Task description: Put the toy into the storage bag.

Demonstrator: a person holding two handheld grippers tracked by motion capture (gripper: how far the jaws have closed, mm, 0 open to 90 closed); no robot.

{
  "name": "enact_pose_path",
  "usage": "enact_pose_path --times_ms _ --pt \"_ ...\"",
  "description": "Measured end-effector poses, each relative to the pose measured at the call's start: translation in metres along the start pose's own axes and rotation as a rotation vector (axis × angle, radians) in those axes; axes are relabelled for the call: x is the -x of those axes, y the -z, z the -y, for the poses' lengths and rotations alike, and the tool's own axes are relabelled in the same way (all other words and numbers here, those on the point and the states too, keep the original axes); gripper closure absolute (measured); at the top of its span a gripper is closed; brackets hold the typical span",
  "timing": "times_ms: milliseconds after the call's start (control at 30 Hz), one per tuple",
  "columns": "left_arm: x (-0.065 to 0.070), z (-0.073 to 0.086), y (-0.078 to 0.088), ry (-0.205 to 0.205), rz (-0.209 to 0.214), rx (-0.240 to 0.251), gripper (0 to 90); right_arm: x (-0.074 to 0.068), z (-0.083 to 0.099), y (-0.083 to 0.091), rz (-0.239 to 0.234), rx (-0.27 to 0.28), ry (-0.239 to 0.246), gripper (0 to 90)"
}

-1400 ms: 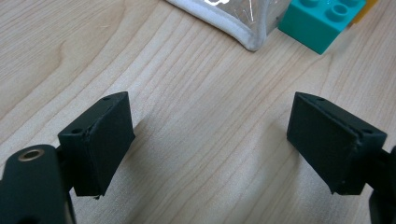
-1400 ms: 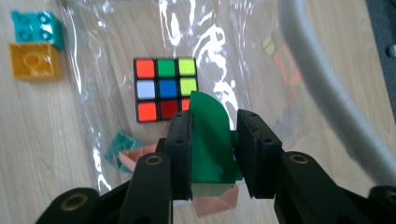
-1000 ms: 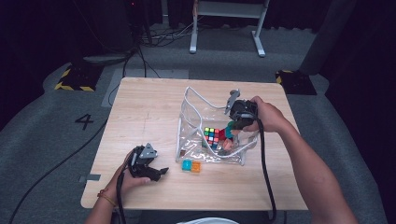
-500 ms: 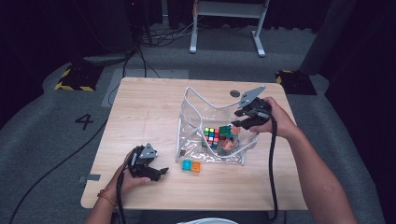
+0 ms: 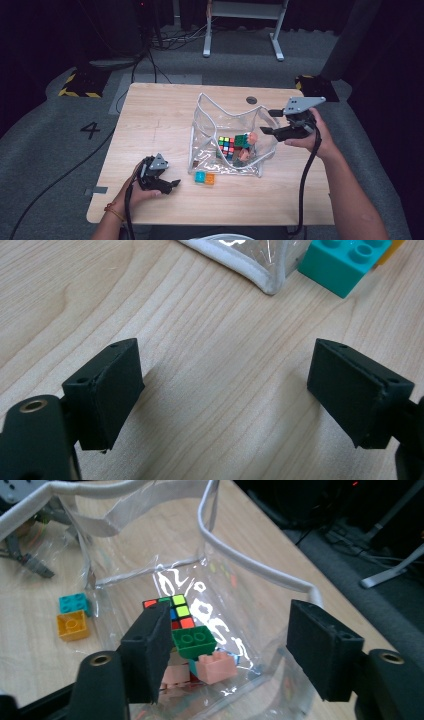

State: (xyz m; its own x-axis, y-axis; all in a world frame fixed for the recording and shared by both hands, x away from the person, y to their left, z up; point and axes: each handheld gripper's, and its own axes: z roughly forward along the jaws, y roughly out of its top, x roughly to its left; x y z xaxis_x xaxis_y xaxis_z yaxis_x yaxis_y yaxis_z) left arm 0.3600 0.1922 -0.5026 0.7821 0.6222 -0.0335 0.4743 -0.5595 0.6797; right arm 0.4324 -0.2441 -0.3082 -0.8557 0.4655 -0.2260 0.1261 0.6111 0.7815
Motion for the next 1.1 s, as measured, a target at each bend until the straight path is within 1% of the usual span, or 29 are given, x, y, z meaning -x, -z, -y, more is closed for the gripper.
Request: enact_pose_path --times_ms 100,233,333,400,433,467,500,567,600,633,733,767,833,933,1067,1100 --pt "0.0 0.0 0.0 0.001 0.0 0.001 14.7 -0.003 0.006 0.011 0.026 0.039 -0.013 30.4" --pt "0.0 0.0 0.0 0.0 0.0 0.0 14.7 -0.007 0.016 0.025 0.056 0.073 -0.023 29.0" --pt "0.0 0.0 0.0 0.0 -0.001 0.0 14.7 -0.01 0.023 0.033 0.052 0.092 -0.036 28.1" --pt "0.0 0.0 0.0 0.0 -0.001 0.0 14.8 -0.012 0.029 0.038 0.06 0.104 -0.039 27.9" --pt "0.0 0.0 0.0 0.0 -0.001 0.0 14.7 -0.014 0.032 0.04 0.058 0.11 -0.047 27.9" --pt "0.0 0.0 0.0 0.001 0.0 0.001 14.7 -0.016 0.035 0.041 0.061 0.116 -0.067 27.7" --pt "0.0 0.0 0.0 0.0 -0.001 0.0 14.7 -0.017 0.039 0.044 0.069 0.113 -0.059 27.4" --pt "0.0 0.0 0.0 0.001 0.0 0.0 14.7 -0.02 0.046 0.046 0.079 0.118 -0.071 27.4" --pt "0.0 0.0 0.0 0.0 -0.002 0.0 14.7 -0.021 0.049 0.047 0.08 0.123 -0.084 27.4" --pt "0.0 0.0 0.0 0.0 -0.001 0.0 14.7 -0.021 0.053 0.049 0.082 0.124 -0.086 27.4" --pt "0.0 0.0 0.0 0.0 -0.001 0.0 14.7 -0.023 0.064 0.05 0.087 0.128 -0.099 27.1" --pt "0.0 0.0 0.0 0.0 -0.002 0.0 14.7 -0.025 0.069 0.05 0.083 0.117 -0.111 26.9" --pt "0.0 0.0 0.0 0.001 -0.001 0.0 14.7 -0.028 0.078 0.048 0.087 0.114 -0.119 26.3" --pt "0.0 0.0 0.0 0.001 -0.001 0.001 14.7 -0.031 0.091 0.044 0.071 0.108 -0.136 25.8" --pt "0.0 0.0 0.0 0.001 -0.001 0.0 14.8 -0.039 0.109 0.031 0.042 0.1 -0.174 25.7" --pt "0.0 0.0 0.0 0.001 -0.001 0.0 14.8 -0.04 0.112 0.029 0.038 0.101 -0.174 25.7"
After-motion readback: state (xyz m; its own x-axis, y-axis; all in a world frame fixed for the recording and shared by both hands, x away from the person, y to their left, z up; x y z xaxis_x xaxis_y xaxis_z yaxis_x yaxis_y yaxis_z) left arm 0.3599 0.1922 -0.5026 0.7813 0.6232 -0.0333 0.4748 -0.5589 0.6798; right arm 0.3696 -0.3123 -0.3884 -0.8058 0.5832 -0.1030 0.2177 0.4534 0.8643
